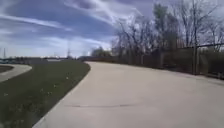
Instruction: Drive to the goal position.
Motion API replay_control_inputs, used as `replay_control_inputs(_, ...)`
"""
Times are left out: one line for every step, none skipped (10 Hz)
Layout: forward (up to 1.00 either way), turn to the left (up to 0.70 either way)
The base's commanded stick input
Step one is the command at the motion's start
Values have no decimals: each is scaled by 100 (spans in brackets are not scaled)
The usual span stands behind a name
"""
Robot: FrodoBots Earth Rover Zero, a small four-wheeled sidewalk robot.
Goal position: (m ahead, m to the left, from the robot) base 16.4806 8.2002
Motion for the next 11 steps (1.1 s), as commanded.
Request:
replay_control_inputs(100, 3)
replay_control_inputs(100, 7)
replay_control_inputs(100, 6)
replay_control_inputs(100, 3)
replay_control_inputs(100, 3)
replay_control_inputs(100, 3)
replay_control_inputs(100, 1)
replay_control_inputs(100, 3)
replay_control_inputs(100, 3)
replay_control_inputs(100, 3)
replay_control_inputs(100, 13)
